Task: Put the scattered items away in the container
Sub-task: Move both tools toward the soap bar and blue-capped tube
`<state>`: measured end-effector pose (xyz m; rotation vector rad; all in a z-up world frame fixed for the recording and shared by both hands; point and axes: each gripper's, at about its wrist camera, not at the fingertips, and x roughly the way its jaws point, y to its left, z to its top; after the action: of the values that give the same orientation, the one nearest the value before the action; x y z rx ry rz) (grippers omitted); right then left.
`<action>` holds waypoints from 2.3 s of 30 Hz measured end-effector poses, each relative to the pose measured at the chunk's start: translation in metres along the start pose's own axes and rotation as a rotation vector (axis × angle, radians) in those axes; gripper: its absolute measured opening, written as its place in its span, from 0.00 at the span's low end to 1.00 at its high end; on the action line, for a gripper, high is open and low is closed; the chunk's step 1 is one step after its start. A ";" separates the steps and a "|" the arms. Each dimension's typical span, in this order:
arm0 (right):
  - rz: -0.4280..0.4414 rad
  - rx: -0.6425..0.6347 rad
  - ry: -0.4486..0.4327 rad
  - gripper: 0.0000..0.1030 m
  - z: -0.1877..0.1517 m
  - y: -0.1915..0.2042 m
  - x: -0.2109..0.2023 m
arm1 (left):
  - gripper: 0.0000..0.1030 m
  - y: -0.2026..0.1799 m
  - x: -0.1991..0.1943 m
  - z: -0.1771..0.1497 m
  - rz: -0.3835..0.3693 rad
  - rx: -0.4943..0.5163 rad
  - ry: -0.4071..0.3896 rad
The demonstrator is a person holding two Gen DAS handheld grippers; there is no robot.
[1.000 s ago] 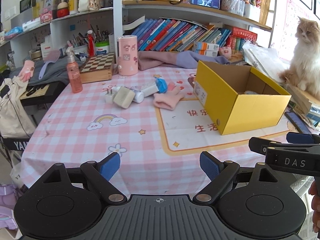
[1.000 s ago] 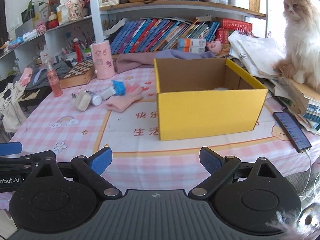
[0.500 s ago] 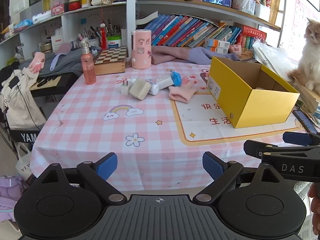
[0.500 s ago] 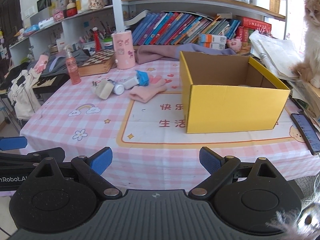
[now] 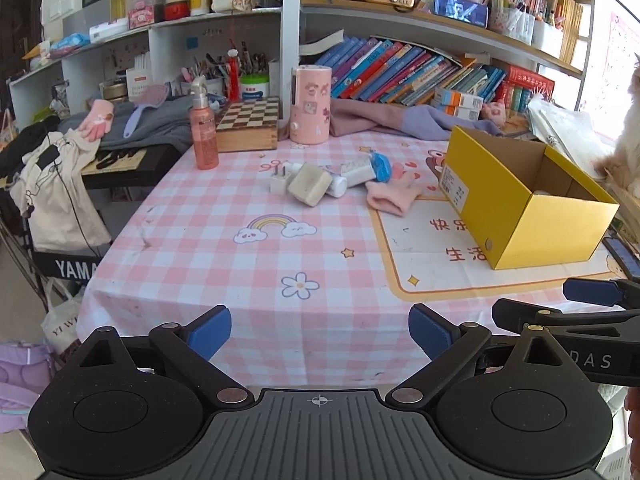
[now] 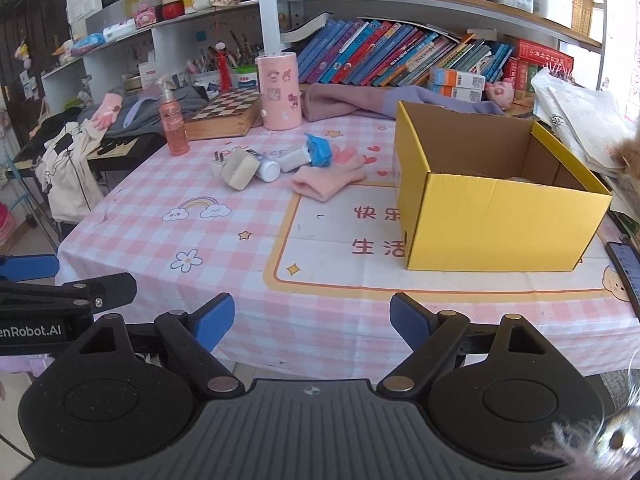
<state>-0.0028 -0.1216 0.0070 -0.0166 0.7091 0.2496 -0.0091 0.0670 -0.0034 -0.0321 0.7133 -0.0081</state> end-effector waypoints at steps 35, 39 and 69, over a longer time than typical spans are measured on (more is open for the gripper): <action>0.049 -0.037 0.051 0.79 0.083 -0.003 0.132 | 0.95 0.019 0.107 0.083 0.032 0.041 0.028; 0.016 -0.040 0.047 0.80 0.091 -0.003 0.156 | 0.94 0.020 0.128 0.095 0.030 0.033 0.038; 0.007 0.119 0.075 0.59 0.178 -0.032 0.280 | 0.76 0.019 0.265 0.134 -0.012 -0.028 0.138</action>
<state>0.3234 -0.0729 -0.0412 0.0903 0.7973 0.2137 0.2791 0.0847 -0.0761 -0.0635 0.8508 -0.0121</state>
